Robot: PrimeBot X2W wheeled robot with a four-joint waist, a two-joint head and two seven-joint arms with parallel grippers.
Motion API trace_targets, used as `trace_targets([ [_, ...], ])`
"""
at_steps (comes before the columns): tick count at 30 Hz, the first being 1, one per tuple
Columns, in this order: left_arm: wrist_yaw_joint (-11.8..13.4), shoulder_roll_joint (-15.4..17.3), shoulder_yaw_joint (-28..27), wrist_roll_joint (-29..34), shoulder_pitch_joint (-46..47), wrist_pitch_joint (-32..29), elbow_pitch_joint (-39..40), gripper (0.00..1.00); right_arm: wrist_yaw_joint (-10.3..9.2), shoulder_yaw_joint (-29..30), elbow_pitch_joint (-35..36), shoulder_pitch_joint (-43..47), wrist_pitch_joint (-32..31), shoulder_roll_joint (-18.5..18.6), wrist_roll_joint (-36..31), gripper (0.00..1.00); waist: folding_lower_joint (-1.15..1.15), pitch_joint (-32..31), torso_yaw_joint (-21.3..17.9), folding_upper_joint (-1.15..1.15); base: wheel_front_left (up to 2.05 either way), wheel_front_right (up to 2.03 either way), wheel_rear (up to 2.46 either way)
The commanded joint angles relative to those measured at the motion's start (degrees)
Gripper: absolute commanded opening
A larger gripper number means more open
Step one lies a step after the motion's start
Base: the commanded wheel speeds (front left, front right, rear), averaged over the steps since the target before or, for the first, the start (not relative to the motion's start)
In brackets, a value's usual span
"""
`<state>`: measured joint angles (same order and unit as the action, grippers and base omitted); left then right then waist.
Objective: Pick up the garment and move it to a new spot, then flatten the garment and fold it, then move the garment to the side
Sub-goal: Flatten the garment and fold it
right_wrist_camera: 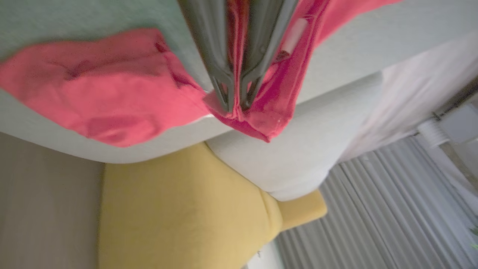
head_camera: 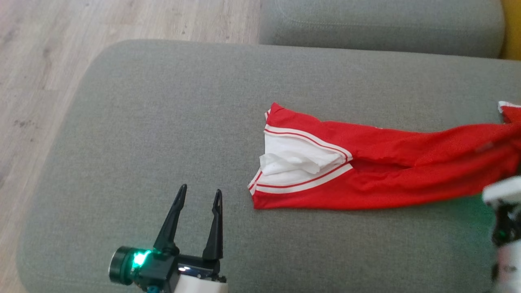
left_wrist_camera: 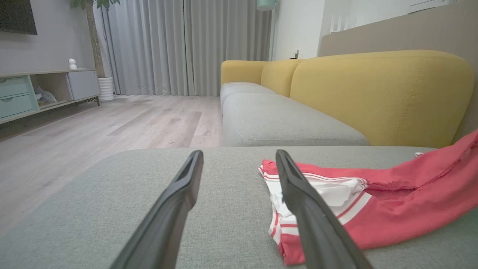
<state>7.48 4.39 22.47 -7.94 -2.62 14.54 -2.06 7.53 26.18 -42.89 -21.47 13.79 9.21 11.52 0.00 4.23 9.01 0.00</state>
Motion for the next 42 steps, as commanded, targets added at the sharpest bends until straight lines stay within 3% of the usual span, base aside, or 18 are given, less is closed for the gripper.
trace_targets([
  [1,-0.3,-0.7,-2.0,0.5,0.8,0.5,1.3,1.00,-0.04,-3.6,4.6,-1.4,0.2,-0.2,1.6,0.00,0.00,-0.7,0.1,0.00,0.00,0.00,0.00],
  [8,-1.2,-1.0,-2.3,1.0,0.2,0.5,1.3,1.00,-0.04,-15.1,23.8,1.5,-5.0,-4.4,6.0,0.00,0.00,-1.2,2.3,0.00,0.00,0.00,0.00],
  [12,-1.6,-1.2,-2.4,1.2,0.4,0.5,1.1,1.00,-0.04,-22.0,29.9,2.4,-8.1,-5.9,7.2,0.00,0.00,-0.9,4.5,0.00,0.00,0.00,0.00],
  [16,-1.8,-1.3,-2.1,1.2,0.9,0.5,0.8,1.00,-0.04,-28.1,30.7,2.6,-9.6,-6.3,8.4,0.00,0.00,-0.6,7.2,0.00,0.00,0.00,0.00],
  [17,-1.9,-1.4,-1.9,1.1,1.1,0.5,0.6,1.00,-0.04,-31.3,29.9,2.9,-9.4,-6.3,10.0,0.00,0.00,-0.5,8.6,0.00,0.00,0.00,0.00],
  [26,-1.7,-1.5,-1.5,0.8,1.6,0.5,0.5,1.00,-0.04,-42.7,22.2,1.9,-7.7,-6.3,14.0,0.00,0.00,1.1,13.4,0.00,0.00,0.00,0.00],
  [27,-1.7,-1.5,-1.4,0.7,1.7,0.5,0.5,1.00,-0.04,-43.9,20.9,1.6,-7.6,-6.3,14.6,0.08,0.00,1.2,13.7,0.00,0.00,0.00,0.00],
  [28,-1.7,-1.5,-1.3,0.6,1.9,0.5,0.5,1.00,-0.04,-45.3,19.7,1.3,-7.7,-6.3,15.1,0.59,0.00,1.4,14.0,0.00,0.00,0.00,0.00],
  [29,-1.6,-1.5,-1.1,0.4,2.0,0.5,0.5,1.00,-0.04,-46.4,18.7,0.9,-7.3,-6.3,16.0,1.00,0.00,1.6,14.2,0.00,0.00,0.00,0.00],
  [37,-0.5,-1.5,-1.2,-0.1,2.1,0.5,0.6,1.00,-0.04,-50.5,19.5,-1.3,0.1,-6.3,26.0,1.00,0.00,0.9,11.9,0.00,0.00,0.00,0.00],
  [42,-0.3,-1.5,-2.4,0.1,1.2,0.5,0.4,1.00,-0.04,-46.5,21.5,-0.1,1.0,-6.3,23.0,1.00,0.00,-1.0,7.7,0.00,0.00,0.00,0.00],
])
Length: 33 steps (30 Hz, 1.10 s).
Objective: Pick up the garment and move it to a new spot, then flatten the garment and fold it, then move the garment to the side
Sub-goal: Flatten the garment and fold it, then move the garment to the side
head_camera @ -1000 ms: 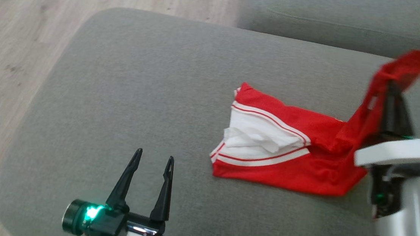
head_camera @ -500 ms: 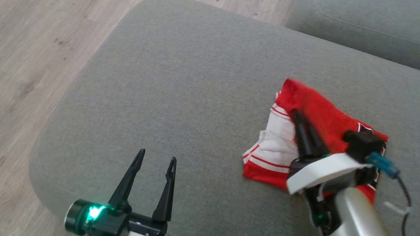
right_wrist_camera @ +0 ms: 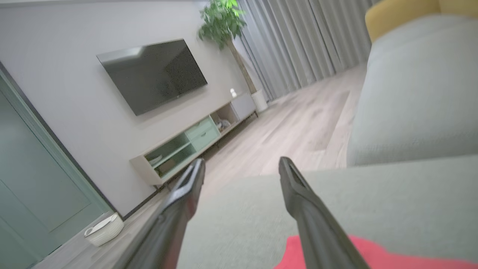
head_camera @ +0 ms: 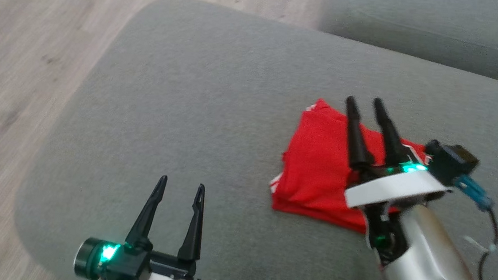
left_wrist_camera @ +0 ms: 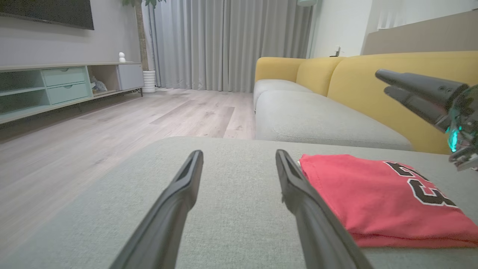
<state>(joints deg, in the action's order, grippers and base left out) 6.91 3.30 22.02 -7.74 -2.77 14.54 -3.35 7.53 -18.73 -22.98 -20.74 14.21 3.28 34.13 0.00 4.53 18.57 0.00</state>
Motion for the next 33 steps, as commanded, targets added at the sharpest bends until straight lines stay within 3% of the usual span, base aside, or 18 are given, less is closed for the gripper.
trace_targets([
  [1,0.2,-0.4,-2.1,-0.1,1.2,0.5,1.6,1.00,-0.04,-0.1,2.4,0.1,0.7,-0.4,-0.8,1.00,0.00,-1.8,-2.8,0.00,0.00,0.00,0.00],
  [8,-0.2,-0.4,-4.4,-0.1,-0.6,0.5,0.5,1.00,-0.04,11.8,12.2,11.0,0.8,0.8,-14.6,1.00,0.00,-6.0,-10.7,0.00,0.00,0.00,0.00],
  [13,-0.2,-0.4,-5.4,-0.5,-2.0,0.5,-1.2,1.00,-0.04,14.6,17.2,21.5,0.8,2.9,-22.3,1.00,0.00,-8.2,-14.2,0.00,0.00,0.00,0.00],
  [17,1.5,-0.4,-6.5,-1.5,-3.7,0.5,-3.2,1.00,-0.04,14.5,17.3,27.6,0.8,4.3,-27.0,1.00,0.00,-10.0,-15.7,0.00,0.00,0.00,0.00],
  [22,2.3,-0.3,-8.4,-2.2,-7.0,0.5,-3.7,1.00,-0.04,13.9,15.9,30.6,0.8,3.7,-29.8,1.00,0.00,-11.7,-16.9,0.00,0.00,0.00,0.00],
  [33,-0.2,-0.2,-11.1,-1.3,-10.5,0.5,-3.1,1.00,-0.04,13.2,14.0,32.6,0.8,2.6,-29.7,1.00,0.00,-13.6,-16.1,0.00,0.00,0.00,0.00],
])
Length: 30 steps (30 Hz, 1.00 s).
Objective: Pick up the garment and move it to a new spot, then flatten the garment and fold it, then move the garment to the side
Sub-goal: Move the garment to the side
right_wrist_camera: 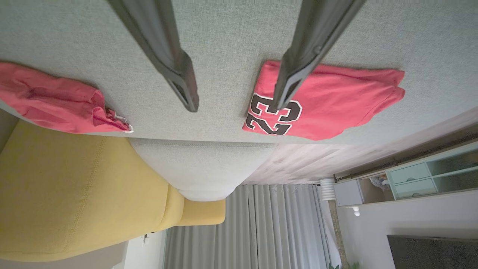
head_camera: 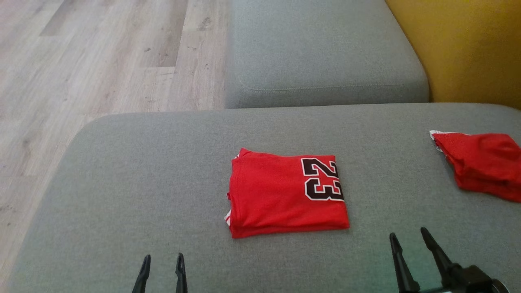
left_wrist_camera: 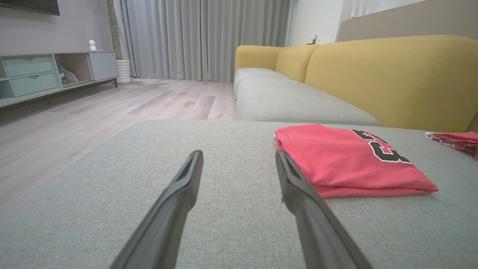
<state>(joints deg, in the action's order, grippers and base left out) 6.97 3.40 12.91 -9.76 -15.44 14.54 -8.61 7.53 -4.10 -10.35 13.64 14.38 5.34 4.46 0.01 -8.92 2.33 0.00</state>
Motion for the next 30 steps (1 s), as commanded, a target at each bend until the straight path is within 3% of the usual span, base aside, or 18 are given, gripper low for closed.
trace_targets([
  [1,-0.4,-0.3,-2.0,0.8,2.1,0.5,2.2,1.00,-0.04,-1.5,1.3,-1.7,0.6,0.5,0.0,1.00,-0.01,-0.3,0.2,0.00,0.00,0.00,0.00],
  [19,-1.5,-0.5,-1.8,2.2,3.2,0.5,2.4,1.00,-0.04,0.3,-1.2,-4.3,0.6,-1.0,3.1,1.00,-0.01,2.7,2.4,0.00,0.00,0.00,0.00],
  [23,-1.4,-0.5,-1.1,2.7,4.5,0.5,3.2,1.00,-0.04,1.3,-6.6,-9.9,0.6,-1.5,6.3,1.00,-0.01,6.1,3.9,0.00,0.00,0.00,0.00],
  [30,-1.3,-0.5,1.4,2.8,7.4,0.5,3.2,1.00,-0.04,0.5,-23.7,-23.5,0.0,-1.3,12.7,1.00,-0.01,11.4,7.1,0.00,0.00,0.00,0.00],
])
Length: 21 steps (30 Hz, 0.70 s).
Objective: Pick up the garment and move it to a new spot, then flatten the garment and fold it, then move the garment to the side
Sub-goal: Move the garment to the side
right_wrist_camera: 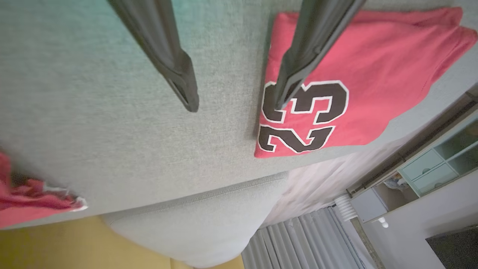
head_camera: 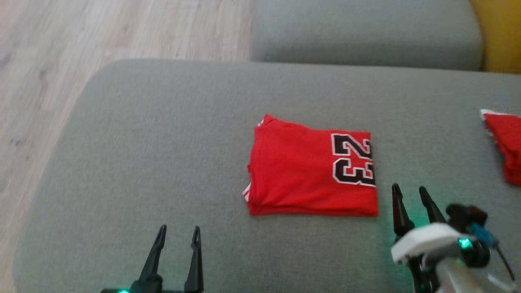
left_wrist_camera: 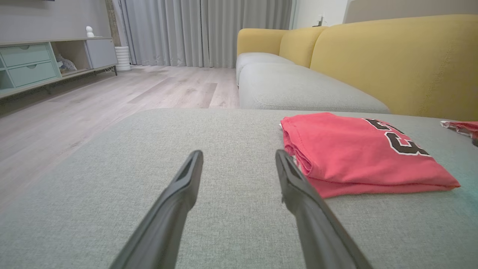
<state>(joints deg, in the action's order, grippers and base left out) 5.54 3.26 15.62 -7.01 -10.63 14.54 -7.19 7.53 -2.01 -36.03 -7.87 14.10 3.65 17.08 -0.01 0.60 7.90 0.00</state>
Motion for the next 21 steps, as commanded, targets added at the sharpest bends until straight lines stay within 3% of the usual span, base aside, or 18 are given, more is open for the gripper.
trace_targets([
  [1,0.2,-0.4,-0.8,0.0,3.2,0.5,1.8,1.00,-0.04,-1.9,-0.2,-3.9,-0.2,0.5,0.9,1.00,0.01,2.6,2.0,0.00,0.00,0.00,0.00],
  [7,0.8,-0.4,1.1,-0.4,5.9,0.5,1.2,1.00,-0.04,-6.4,-11.7,-13.1,-1.4,1.0,7.8,1.00,0.01,5.5,4.5,0.00,0.00,0.00,0.00],
  [8,0.9,-0.4,1.2,-0.5,6.2,0.5,1.1,1.00,-0.04,-7.2,-13.1,-13.9,-1.5,1.1,8.6,0.86,0.01,5.6,4.7,0.00,0.00,0.00,0.00],
  [9,1.0,-0.4,1.4,-0.5,6.4,0.5,1.0,1.00,-0.04,-7.8,-14.4,-14.6,-1.6,1.2,9.3,0.45,0.01,5.8,4.9,0.00,0.00,0.00,0.00],
  [10,1.1,-0.4,1.5,-0.6,6.6,0.5,0.9,1.00,-0.04,-8.4,-15.5,-15.2,-1.6,1.4,10.0,0.15,0.01,5.9,5.0,0.00,0.00,0.00,0.00],
  [11,1.2,-0.4,1.5,-0.6,6.8,0.5,0.9,1.00,-0.04,-8.7,-16.4,-15.8,-1.2,1.9,10.4,0.00,0.01,6.0,5.1,0.00,0.00,0.00,0.00],
  [16,1.8,-0.4,0.8,-0.4,6.9,0.5,1.0,1.00,-0.04,-9.0,-18.4,-18.9,0.5,4.3,10.1,0.00,0.01,6.6,3.4,0.00,0.00,0.00,0.00],
  [21,1.8,-0.4,0.7,-0.4,7.5,0.5,1.5,1.00,-0.04,-9.1,-18.5,-22.6,0.9,9.1,5.8,0.00,0.01,8.4,-0.4,0.00,0.00,0.00,0.00],
])
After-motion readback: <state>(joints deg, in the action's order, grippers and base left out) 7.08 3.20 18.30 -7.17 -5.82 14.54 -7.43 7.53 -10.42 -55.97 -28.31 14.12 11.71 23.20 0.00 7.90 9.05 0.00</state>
